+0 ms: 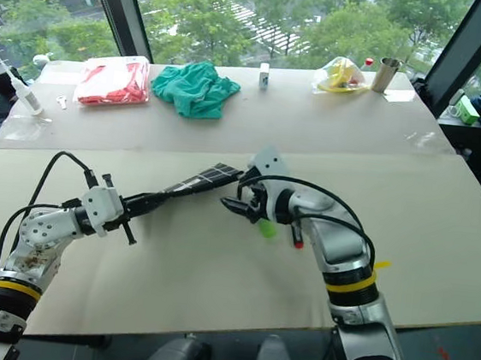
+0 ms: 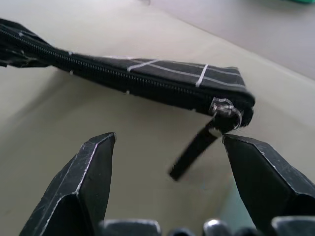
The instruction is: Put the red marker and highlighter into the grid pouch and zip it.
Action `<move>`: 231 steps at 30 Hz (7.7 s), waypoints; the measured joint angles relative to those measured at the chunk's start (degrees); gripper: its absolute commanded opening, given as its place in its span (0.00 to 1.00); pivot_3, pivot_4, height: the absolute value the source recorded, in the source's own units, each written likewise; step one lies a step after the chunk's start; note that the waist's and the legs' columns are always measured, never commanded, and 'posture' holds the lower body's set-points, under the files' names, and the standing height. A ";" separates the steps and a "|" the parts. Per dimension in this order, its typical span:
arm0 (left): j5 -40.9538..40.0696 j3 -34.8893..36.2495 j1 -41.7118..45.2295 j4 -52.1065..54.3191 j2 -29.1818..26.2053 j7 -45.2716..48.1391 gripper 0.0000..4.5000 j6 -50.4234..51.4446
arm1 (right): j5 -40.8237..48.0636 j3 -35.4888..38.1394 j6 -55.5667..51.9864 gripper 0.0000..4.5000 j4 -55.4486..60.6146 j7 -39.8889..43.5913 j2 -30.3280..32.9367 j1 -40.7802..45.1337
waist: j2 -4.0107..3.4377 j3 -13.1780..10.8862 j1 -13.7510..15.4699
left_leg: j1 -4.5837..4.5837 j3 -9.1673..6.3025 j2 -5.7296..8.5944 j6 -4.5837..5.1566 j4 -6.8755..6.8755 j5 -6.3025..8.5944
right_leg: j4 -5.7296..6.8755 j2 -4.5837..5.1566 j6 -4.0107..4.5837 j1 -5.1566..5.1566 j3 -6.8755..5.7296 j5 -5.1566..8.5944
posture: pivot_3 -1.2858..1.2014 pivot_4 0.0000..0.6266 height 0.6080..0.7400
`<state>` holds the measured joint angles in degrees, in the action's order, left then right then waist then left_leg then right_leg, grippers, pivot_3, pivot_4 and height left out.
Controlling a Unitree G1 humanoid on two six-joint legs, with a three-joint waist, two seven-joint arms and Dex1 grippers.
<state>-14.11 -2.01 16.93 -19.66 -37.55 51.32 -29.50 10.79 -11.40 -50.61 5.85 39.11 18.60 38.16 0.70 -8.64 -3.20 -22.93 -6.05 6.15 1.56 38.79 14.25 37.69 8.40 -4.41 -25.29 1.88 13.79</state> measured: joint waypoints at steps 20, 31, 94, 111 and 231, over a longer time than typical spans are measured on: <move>0.75 0.99 -1.28 3.37 2.07 -0.62 0.00 2.24 | -2.81 -3.79 5.89 0.32 -9.39 -1.66 -1.30 3.58 | 0.00 0.00 0.57 | 0.01 0.01 -0.01 0.00 0.00 0.00 | 0.00 0.00 0.00 0.01 0.00 0.00 | 0.52 0.24 1.00; 0.77 1.01 -1.27 3.38 2.37 -1.16 0.00 2.34 | -2.78 -7.19 6.68 0.01 -4.79 3.19 -0.74 3.01 | 0.00 0.00 0.57 | 0.02 0.01 -0.01 0.00 0.00 0.00 | 0.00 0.00 0.00 0.01 -0.01 0.00 | 0.52 0.24 1.00; 1.73 3.20 -1.24 4.72 5.11 -0.55 0.00 4.75 | -1.73 7.35 -1.78 0.58 -1.65 2.54 22.74 -6.82 | 0.04 -0.02 1.84 | -0.03 0.13 -0.05 0.11 0.12 0.14 | -0.21 0.03 -0.01 -0.01 -0.02 -0.01 | 0.52 0.24 1.00; 1.75 3.19 -1.68 5.25 5.36 -0.61 0.00 4.75 | 1.77 9.01 -18.53 0.58 7.35 -5.70 20.05 -5.74 | 0.04 -0.02 2.44 | -0.02 0.13 -0.03 0.16 0.13 0.17 | -0.56 0.03 0.00 0.14 -0.04 -0.10 | 0.52 0.24 1.00; 2.84 -0.06 -0.87 3.93 6.61 4.29 0.00 4.16 | -25.99 -10.96 64.16 0.67 -14.96 18.56 13.76 11.64 | 0.55 0.32 2.08 | 0.10 0.17 -0.09 0.09 0.11 0.14 | -0.57 -0.04 0.00 0.14 -0.16 -0.12 | 0.52 0.24 1.00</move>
<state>-11.27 -2.07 16.06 -15.74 -30.94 55.61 -25.33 -15.19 -22.36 13.55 -9.11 57.66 32.36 49.79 1.25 -8.31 -1.12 -22.84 -5.88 6.06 1.65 38.90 14.39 37.12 8.36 -4.41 -25.15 1.73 13.68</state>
